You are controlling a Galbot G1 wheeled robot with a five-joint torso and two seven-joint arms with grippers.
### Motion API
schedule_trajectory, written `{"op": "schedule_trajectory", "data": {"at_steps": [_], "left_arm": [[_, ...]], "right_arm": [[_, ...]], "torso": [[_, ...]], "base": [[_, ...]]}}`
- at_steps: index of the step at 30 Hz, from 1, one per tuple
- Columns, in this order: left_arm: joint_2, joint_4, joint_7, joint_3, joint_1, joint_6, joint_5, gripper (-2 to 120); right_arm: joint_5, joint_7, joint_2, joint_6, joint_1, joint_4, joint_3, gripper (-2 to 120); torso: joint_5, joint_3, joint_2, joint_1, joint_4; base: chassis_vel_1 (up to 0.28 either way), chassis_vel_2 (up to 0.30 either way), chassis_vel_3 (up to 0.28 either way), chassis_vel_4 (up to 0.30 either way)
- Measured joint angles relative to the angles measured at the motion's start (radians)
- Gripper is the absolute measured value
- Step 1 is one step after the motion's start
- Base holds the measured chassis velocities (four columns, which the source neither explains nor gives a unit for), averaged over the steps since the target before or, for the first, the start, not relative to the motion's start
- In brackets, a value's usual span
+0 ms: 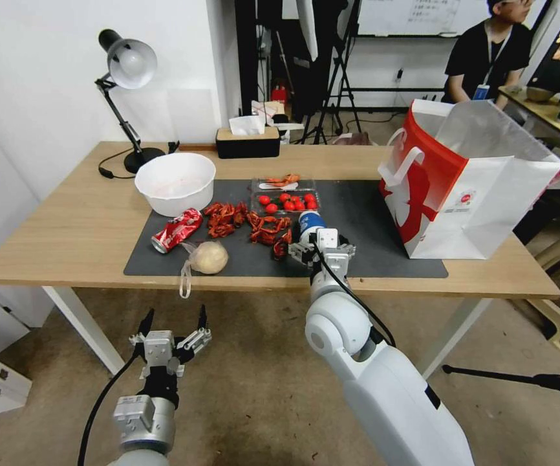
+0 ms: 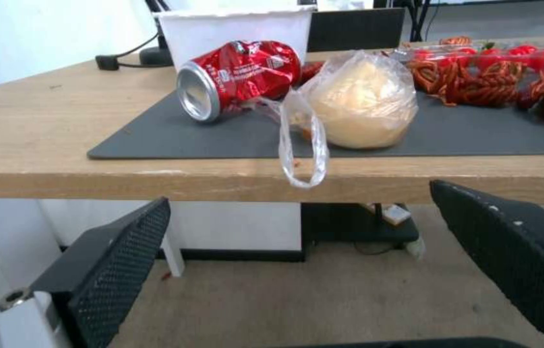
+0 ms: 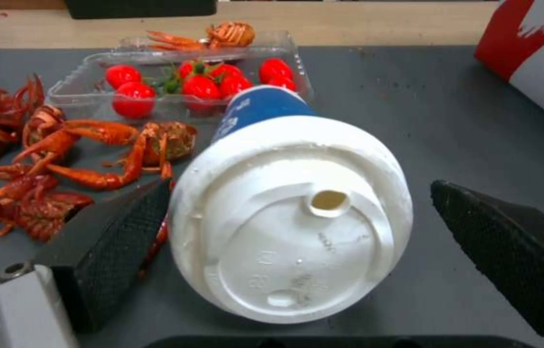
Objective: Pick up the trash from the table and place it into the takeout bag.
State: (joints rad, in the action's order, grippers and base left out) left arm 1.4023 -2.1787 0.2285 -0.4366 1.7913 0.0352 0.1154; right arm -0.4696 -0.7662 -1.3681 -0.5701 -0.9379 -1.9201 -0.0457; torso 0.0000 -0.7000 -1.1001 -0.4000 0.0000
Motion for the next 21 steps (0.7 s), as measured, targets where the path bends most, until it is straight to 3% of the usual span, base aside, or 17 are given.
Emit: {"op": "schedule_trajectory", "data": {"at_steps": [14, 21], "left_arm": [[0.002, -0.001, 0.001, 0.000, 0.004, 0.005, 0.000, 100], [0.003, -0.002, 0.002, 0.000, 0.006, 0.009, 0.000, 100]], "right_arm": [[-0.028, 0.015, 0.004, 0.002, -0.001, 0.005, 0.011, 100], [-0.041, 0.023, 0.003, 0.004, -0.003, 0.007, 0.014, 83]], "torso": [[0.0000, 0.000, 0.000, 0.000, 0.0000], [0.0000, 0.000, 0.000, 0.000, 0.0000]], "base": [[0.000, 0.000, 0.000, 0.000], [0.000, 0.000, 0.000, 0.000]]}}
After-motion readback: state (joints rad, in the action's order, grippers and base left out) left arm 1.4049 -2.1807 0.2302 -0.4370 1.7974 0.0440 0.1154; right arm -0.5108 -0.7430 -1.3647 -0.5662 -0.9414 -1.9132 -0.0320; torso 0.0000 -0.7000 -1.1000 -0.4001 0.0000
